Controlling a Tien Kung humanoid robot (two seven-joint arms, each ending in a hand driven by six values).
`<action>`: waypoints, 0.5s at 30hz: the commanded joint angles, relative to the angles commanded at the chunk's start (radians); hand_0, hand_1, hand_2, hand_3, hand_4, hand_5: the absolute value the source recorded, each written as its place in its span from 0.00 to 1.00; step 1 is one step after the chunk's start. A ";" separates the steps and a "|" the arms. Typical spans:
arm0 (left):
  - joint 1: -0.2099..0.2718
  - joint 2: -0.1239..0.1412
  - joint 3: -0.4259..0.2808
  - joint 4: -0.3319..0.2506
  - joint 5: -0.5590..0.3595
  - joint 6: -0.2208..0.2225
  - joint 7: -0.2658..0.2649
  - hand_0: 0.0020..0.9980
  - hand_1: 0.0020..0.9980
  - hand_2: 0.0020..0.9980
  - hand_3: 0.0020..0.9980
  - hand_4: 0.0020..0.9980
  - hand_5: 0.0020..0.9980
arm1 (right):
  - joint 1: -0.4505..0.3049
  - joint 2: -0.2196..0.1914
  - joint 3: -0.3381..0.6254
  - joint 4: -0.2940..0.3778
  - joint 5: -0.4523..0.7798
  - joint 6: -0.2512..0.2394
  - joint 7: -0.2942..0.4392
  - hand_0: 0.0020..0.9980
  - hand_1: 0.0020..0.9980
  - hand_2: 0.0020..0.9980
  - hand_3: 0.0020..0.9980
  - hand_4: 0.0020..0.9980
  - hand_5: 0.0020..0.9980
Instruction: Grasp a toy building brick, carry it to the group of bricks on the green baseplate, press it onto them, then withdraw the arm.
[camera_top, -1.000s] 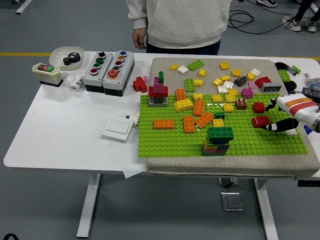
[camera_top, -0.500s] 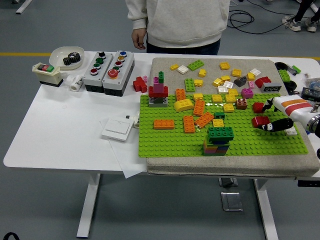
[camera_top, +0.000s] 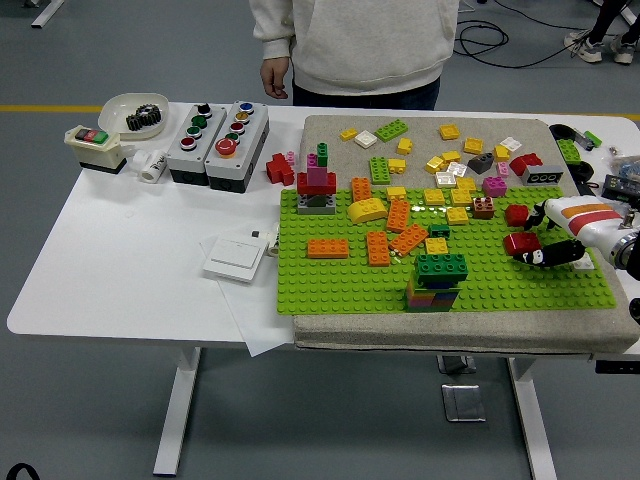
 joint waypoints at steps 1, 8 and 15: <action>0.000 0.000 0.000 0.000 0.000 0.000 0.000 0.67 0.71 0.73 0.59 0.67 0.66 | 0.000 0.001 0.001 -0.003 0.000 -0.001 0.001 0.64 0.55 0.60 0.57 0.88 0.60; -0.003 0.000 0.000 -0.001 0.000 0.001 0.001 0.67 0.71 0.73 0.59 0.67 0.66 | -0.003 0.009 0.006 -0.019 0.000 -0.017 0.011 0.62 0.54 0.59 0.56 0.87 0.61; -0.006 -0.002 -0.003 -0.002 0.006 0.000 0.004 0.67 0.71 0.73 0.59 0.67 0.66 | -0.004 0.019 0.005 -0.042 -0.008 -0.021 0.014 0.60 0.54 0.59 0.55 0.86 0.63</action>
